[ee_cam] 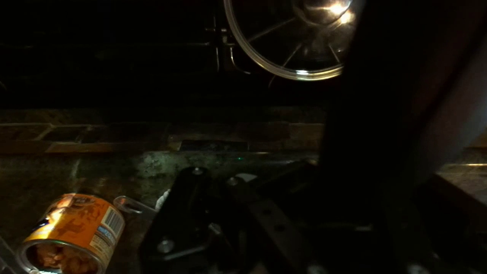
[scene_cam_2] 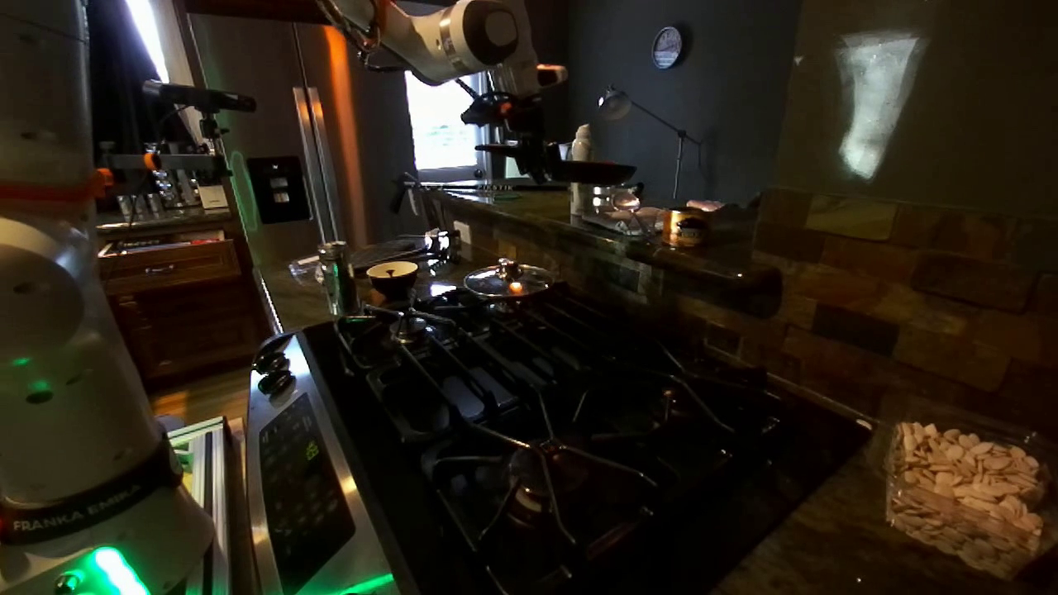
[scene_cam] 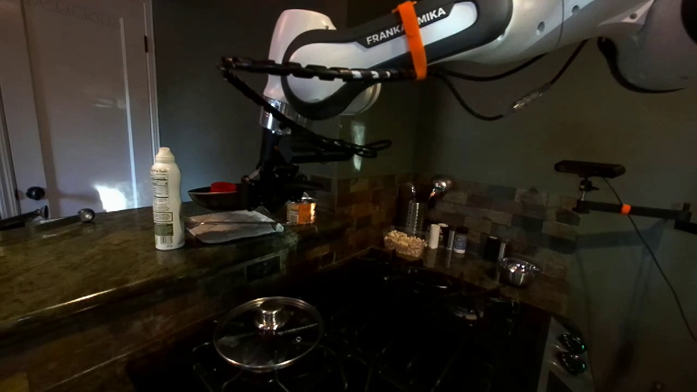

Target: Put the pan on the top table

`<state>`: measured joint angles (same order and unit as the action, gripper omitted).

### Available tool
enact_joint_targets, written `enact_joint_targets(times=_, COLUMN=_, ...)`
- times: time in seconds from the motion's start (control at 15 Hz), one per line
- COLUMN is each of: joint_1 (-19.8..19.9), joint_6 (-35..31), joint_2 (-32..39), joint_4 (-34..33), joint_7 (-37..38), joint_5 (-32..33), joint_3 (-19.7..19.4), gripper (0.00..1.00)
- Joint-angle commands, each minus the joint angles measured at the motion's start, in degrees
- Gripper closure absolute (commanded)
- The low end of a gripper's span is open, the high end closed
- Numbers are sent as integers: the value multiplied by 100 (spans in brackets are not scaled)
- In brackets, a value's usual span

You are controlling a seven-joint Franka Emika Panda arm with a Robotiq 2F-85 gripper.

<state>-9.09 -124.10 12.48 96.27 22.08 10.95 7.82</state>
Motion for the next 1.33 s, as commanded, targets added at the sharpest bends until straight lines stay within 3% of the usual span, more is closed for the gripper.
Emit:
enact_joint_targets(times=0.0, joint_1=-115, joint_6=582, joint_2=922, joint_4=-1434, joint_7=47, joint_5=-241, joint_3=-143, gripper=100)
enact_joint_targets(times=0.53, joint_1=-171, joint_6=885, joint_2=2028, joint_4=-3025, joint_7=227, joint_5=-560, joint_3=-551, gripper=100)
enact_joint_targets(times=0.6, joint_1=-113, joint_6=610, joint_2=1736, joint_4=-2452, joint_7=110, joint_5=-552, joint_3=-570, gripper=100)
enact_joint_targets(times=1.27, joint_1=-282, joint_6=570, joint_2=2361, joint_4=-2975, joint_7=737, joint_5=-541, joint_3=-778, gripper=100)
